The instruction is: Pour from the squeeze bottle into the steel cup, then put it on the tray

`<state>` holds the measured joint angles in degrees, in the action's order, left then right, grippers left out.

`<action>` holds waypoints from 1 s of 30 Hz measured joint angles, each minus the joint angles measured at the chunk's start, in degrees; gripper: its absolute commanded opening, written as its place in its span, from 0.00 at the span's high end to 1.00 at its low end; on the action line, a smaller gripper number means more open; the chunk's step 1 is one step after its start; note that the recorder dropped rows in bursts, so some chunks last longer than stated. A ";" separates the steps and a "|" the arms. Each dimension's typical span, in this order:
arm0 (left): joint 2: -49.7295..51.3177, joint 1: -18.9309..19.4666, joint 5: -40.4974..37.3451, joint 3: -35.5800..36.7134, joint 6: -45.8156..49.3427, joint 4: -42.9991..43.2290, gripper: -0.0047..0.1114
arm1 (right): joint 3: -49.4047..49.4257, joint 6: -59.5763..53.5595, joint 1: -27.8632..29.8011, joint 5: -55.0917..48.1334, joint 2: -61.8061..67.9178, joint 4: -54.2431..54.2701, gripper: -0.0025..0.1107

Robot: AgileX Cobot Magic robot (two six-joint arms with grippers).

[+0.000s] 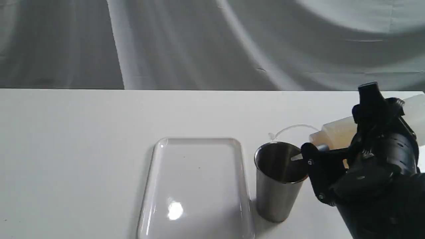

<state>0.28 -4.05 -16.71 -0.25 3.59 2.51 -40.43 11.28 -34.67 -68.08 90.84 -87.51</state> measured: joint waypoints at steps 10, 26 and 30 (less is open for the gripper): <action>0.00 0.00 0.00 0.00 0.00 0.00 0.89 | 0.00 11.88 0.00 0.00 0.00 1.28 0.51; 0.00 0.00 0.00 0.00 0.00 0.00 0.89 | 0.00 33.84 0.00 0.00 0.00 5.50 0.51; 0.00 0.00 0.00 0.00 0.00 0.00 0.89 | 0.00 39.99 0.00 0.00 0.00 6.10 0.51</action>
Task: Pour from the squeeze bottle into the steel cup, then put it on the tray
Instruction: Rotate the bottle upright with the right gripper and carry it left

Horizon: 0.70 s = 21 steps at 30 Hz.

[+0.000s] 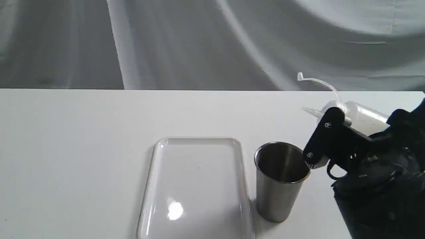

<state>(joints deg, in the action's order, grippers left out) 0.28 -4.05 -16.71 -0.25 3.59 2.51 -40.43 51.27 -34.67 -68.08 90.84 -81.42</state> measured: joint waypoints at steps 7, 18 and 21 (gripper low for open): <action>0.00 0.00 0.00 0.00 0.00 0.00 0.89 | 0.00 12.69 0.00 0.00 0.00 1.14 0.51; 0.00 0.00 0.00 0.00 0.00 0.00 0.89 | 0.00 34.20 0.00 0.00 -0.12 1.37 0.51; 0.00 0.00 0.00 0.00 0.00 0.00 0.89 | 0.00 39.91 0.00 0.11 -1.26 1.37 0.51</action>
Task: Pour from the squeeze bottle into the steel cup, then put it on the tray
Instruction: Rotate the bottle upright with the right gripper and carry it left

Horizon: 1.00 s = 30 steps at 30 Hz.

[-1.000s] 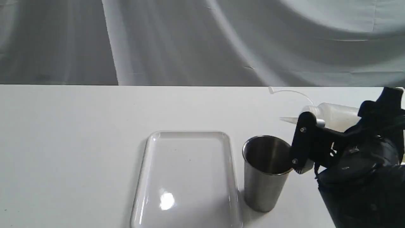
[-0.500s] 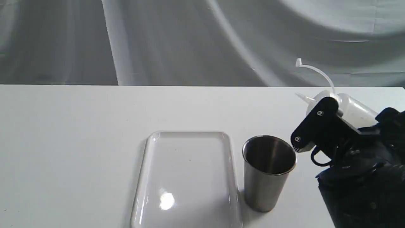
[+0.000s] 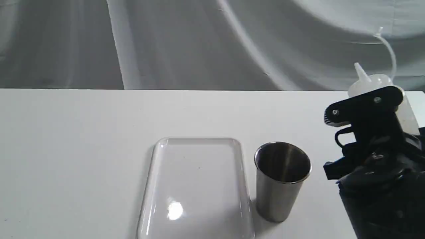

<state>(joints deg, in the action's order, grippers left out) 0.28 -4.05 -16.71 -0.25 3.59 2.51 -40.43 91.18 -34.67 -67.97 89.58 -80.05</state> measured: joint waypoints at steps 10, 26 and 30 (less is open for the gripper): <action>0.00 0.00 0.00 0.00 0.00 0.00 0.89 | 0.00 9.36 0.00 -0.13 -6.21 0.76 0.51; 0.00 0.00 0.00 0.00 0.00 0.00 0.89 | 0.00 12.37 0.00 -0.36 -11.97 1.46 0.51; 0.00 0.00 0.00 0.00 0.00 0.00 0.89 | 0.00 15.48 0.00 -0.36 -13.00 1.56 0.51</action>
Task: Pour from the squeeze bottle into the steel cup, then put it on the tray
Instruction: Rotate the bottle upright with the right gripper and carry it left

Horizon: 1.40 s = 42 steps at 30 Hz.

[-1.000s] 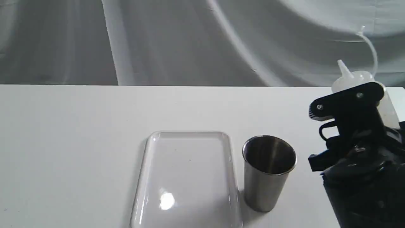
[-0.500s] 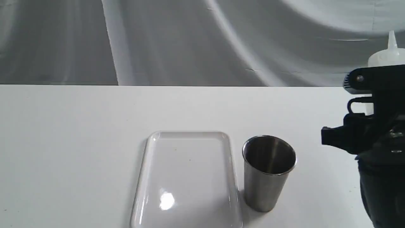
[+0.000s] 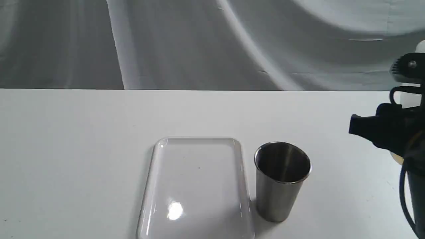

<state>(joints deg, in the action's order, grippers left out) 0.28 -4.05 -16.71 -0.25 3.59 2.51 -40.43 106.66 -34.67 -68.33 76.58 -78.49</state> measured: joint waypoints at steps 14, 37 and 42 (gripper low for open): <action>0.00 0.00 0.00 0.00 0.00 0.00 0.89 | 0.00 1.24 0.00 0.00 -0.22 1.15 0.51; 0.00 0.00 0.00 0.00 0.00 0.00 0.89 | -0.31 1.48 0.00 0.00 -0.25 -0.40 0.51; 0.00 0.00 0.00 0.00 0.00 0.00 0.89 | -4.96 -3.31 0.00 0.93 -0.25 -0.50 0.51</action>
<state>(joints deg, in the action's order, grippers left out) 0.28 -4.05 -16.71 -0.25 3.59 2.51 -45.38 103.35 -34.67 -67.40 76.33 -78.99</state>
